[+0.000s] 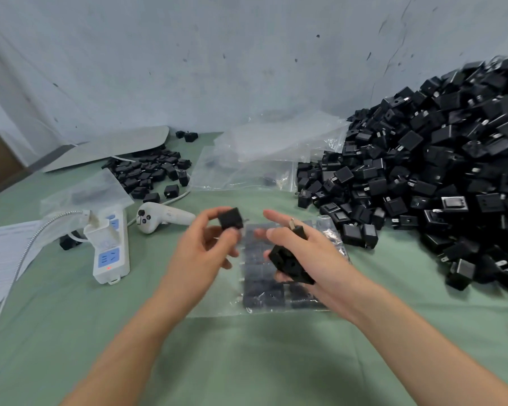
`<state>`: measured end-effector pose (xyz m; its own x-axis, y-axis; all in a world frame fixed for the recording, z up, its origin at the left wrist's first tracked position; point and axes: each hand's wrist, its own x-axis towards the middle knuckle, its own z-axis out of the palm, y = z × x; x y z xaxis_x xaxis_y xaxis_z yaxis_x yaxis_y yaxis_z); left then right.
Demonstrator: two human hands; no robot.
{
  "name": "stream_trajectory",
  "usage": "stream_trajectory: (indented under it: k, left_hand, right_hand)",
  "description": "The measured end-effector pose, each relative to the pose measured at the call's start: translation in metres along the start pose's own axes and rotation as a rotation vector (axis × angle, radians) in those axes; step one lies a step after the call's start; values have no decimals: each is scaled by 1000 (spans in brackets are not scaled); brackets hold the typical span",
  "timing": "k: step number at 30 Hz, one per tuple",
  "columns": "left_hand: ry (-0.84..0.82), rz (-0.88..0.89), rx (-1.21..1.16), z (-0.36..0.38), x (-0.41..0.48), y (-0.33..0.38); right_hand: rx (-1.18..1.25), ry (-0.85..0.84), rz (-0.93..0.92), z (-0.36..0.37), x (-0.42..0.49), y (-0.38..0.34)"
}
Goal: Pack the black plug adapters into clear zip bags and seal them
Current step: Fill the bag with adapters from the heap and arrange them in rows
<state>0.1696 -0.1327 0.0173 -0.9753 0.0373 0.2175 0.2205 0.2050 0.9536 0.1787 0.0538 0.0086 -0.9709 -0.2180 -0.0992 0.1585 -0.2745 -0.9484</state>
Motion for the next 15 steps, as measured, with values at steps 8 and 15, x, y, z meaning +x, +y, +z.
stream_trajectory:
  k: [8, 15]
  left_hand:
    - [413, -276, 231, -102, 8, -58]
    - [17, 71, 802, -102, -16, -76]
  right_hand:
    - [-372, 223, -129, -21, 15, 4]
    - [-1203, 413, -491, -32, 13, 5]
